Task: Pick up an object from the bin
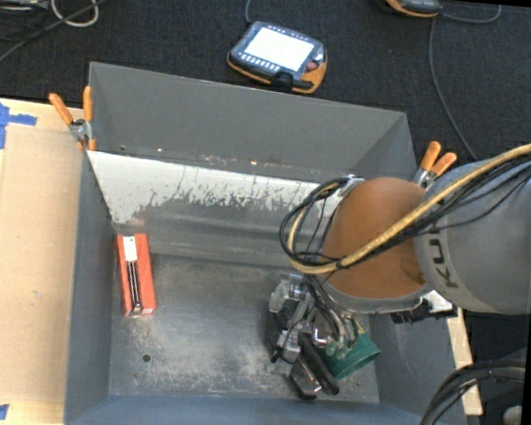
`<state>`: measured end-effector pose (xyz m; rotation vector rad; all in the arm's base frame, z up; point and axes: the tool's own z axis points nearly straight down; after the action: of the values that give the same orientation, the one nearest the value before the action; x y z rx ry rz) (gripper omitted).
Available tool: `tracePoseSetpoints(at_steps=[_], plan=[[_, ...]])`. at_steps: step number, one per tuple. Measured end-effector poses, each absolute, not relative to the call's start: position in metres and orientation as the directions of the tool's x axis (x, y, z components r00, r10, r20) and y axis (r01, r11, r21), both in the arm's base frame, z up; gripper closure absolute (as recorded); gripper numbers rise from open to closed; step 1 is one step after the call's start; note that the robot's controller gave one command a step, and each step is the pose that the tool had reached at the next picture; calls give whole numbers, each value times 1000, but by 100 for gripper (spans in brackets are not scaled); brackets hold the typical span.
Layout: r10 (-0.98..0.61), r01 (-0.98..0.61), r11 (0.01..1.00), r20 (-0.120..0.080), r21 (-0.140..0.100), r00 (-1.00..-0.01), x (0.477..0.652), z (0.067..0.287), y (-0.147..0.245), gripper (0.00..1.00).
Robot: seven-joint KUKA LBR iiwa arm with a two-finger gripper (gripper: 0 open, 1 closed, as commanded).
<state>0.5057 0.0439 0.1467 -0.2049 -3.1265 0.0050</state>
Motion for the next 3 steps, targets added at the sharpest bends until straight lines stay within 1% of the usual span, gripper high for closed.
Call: tracePoseSetpoints(at_steps=[1,2,3], plan=[[-63,-63,998,8,0,-998,531,235,58,0],[90,90,996,10,-1,-996,513,163,5,0],[-325,-325,946,-11,0,-946,498,184,-4,100]])
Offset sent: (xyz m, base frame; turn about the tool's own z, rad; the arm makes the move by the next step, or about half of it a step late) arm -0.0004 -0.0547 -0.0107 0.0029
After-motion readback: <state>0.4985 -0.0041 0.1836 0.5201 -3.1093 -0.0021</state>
